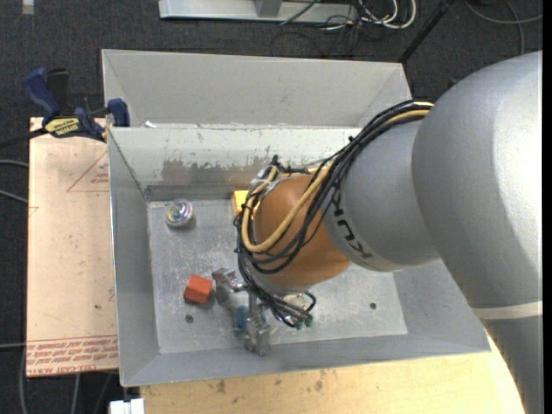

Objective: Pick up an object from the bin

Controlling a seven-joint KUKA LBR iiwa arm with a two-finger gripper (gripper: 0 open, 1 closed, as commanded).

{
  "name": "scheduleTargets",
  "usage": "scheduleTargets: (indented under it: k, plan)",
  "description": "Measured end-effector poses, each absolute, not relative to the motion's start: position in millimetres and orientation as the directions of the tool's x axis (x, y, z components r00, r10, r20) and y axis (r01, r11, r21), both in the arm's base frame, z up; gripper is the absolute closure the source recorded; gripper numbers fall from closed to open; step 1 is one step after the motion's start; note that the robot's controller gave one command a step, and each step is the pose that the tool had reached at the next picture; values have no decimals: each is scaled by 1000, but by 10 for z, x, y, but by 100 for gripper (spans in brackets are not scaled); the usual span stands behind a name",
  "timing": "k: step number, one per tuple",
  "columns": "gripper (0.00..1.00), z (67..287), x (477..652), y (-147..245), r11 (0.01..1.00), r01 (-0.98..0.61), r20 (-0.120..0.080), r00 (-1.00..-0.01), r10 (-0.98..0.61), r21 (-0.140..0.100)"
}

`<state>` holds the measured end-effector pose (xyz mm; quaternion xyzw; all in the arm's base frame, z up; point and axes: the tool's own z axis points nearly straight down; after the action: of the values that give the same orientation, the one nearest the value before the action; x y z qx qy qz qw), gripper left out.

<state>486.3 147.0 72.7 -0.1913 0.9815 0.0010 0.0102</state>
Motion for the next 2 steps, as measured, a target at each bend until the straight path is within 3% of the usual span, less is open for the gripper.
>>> scheduleTargets:
  k: [1,2]
  plan:
    - [0,902,5050,978,920,-391,-5,-920,-391,-2]
    - [0,769,4908,1529,782,-624,-9,-781,-624,-2]
